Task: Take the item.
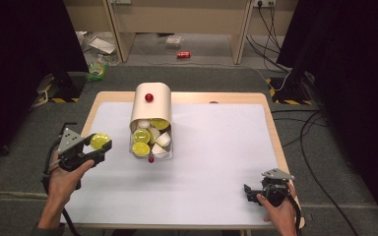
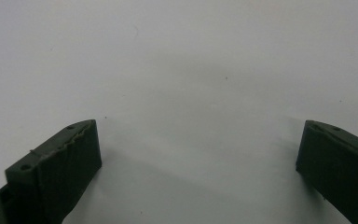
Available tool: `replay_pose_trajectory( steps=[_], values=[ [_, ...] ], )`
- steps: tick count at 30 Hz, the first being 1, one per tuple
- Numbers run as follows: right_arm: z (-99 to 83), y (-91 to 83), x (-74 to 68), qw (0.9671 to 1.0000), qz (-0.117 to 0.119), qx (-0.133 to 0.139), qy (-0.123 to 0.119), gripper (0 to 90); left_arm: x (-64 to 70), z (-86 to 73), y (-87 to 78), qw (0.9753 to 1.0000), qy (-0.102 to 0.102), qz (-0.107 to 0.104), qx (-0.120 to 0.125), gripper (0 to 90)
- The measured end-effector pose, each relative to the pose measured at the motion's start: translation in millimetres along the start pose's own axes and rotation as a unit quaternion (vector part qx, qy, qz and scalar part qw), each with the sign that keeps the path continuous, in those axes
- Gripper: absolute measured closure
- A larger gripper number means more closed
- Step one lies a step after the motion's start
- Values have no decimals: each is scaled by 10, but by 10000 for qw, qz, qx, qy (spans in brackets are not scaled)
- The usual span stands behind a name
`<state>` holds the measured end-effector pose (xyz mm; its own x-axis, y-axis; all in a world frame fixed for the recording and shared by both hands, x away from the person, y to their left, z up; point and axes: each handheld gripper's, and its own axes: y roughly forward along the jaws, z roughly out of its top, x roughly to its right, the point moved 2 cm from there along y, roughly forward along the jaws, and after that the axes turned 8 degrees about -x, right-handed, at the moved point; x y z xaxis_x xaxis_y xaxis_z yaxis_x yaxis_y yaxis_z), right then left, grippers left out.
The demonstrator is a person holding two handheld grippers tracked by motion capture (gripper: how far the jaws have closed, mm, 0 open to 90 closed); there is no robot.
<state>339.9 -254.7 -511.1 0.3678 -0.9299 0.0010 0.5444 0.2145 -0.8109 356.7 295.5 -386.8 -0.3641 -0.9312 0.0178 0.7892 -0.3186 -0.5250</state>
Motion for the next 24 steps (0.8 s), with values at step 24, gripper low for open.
replay_pose_trajectory(
  steps=[24],
  values=[
    [0,1,0,10000,-3,10,0,1,-113,-421,141,9996,-281,66,-23,394]
  ],
)
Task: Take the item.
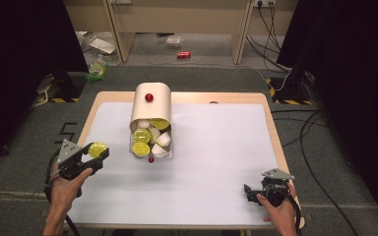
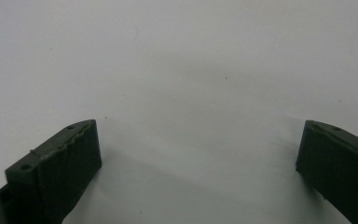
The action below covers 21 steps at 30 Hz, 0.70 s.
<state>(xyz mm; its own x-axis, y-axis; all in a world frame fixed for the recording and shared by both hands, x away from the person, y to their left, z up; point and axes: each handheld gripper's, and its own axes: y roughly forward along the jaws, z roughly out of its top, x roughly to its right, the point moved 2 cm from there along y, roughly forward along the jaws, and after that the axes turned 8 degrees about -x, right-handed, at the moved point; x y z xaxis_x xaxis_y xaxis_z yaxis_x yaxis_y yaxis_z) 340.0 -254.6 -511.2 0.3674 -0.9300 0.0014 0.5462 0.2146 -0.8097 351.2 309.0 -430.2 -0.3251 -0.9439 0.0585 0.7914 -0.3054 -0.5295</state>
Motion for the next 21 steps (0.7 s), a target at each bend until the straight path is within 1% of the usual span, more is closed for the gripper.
replay_pose_trajectory(
  steps=[2,3,7,10,13,18,21],
  values=[
    [0,0,0,10000,1,1,0,2,-6,-25,16,10000,33,24,-49,394],
    [0,0,0,10000,1,-1,0,2,-9,-52,33,9999,62,73,-82,394],
    [0,-1,1,10000,5,-9,-2,2,-21,-110,71,9998,87,116,-149,394],
    [0,-2,1,10000,5,-9,-2,2,-57,-171,127,9997,13,126,-223,393],
    [0,-1,3,10000,1,-11,-9,2,-64,-196,159,9996,7,119,-256,393],
    [0,-2,2,10000,5,-12,-6,2,-75,-275,256,9993,-60,89,-352,393],
    [0,-2,2,10000,5,-12,-5,2,-74,-301,284,9992,-58,95,-395,393]
  ],
)
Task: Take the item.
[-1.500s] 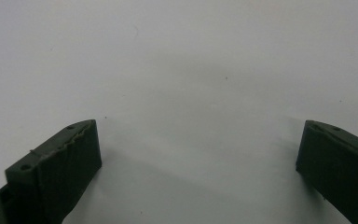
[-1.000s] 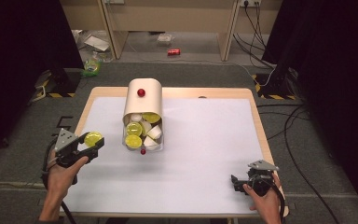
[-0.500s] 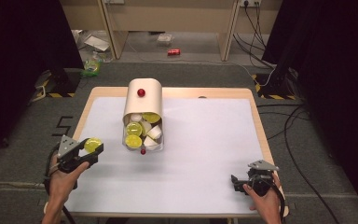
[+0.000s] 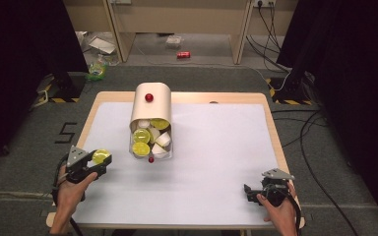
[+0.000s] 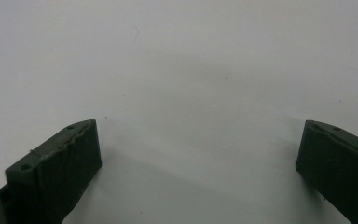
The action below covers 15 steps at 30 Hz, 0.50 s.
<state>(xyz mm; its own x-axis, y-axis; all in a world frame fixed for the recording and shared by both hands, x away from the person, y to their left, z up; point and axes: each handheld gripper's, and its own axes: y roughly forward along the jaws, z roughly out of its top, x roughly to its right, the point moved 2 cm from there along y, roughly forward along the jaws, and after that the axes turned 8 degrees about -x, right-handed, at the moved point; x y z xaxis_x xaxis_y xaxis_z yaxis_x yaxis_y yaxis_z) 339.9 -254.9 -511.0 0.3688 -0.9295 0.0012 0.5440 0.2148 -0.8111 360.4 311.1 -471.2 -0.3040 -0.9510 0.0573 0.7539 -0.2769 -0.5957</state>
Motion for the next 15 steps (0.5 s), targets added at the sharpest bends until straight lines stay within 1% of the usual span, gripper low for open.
replay_pose_trajectory(
  steps=[12,15],
  values=[
    [0,0,0,10000,1,-1,0,1,11,-109,170,9996,-15,-15,-283,392],
    [0,0,0,10000,-1,0,-1,2,12,-129,191,9995,-25,-18,-321,392]
  ],
)
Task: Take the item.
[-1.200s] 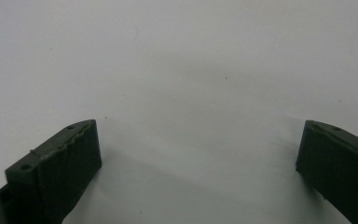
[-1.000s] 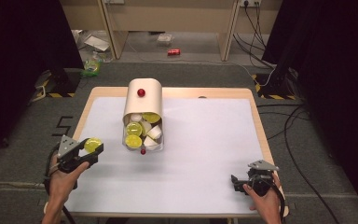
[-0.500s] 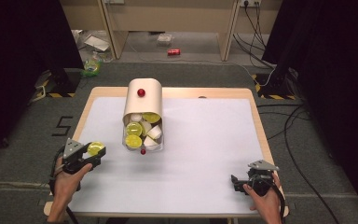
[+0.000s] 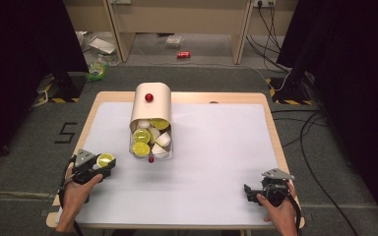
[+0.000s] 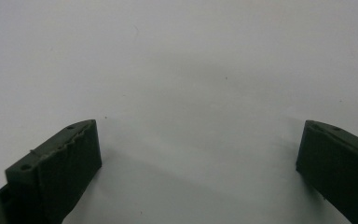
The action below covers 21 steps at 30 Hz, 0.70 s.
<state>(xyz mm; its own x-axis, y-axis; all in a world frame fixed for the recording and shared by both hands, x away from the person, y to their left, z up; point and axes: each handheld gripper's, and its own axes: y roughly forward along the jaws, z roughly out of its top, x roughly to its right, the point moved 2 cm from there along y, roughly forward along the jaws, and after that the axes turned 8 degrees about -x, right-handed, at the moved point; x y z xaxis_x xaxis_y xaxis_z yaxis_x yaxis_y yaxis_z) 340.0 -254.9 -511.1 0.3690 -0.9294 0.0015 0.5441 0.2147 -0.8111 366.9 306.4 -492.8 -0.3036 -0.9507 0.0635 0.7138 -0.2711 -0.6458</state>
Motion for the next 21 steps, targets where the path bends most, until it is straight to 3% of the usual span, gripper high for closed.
replay_pose_trajectory(
  steps=[11,21],
  values=[
    [0,0,0,10000,2,0,2,2,-3,-56,92,9998,-24,11,-181,391],
    [0,0,1,10000,-2,1,-2,2,-26,-90,128,9997,-130,7,-190,360]
  ],
)
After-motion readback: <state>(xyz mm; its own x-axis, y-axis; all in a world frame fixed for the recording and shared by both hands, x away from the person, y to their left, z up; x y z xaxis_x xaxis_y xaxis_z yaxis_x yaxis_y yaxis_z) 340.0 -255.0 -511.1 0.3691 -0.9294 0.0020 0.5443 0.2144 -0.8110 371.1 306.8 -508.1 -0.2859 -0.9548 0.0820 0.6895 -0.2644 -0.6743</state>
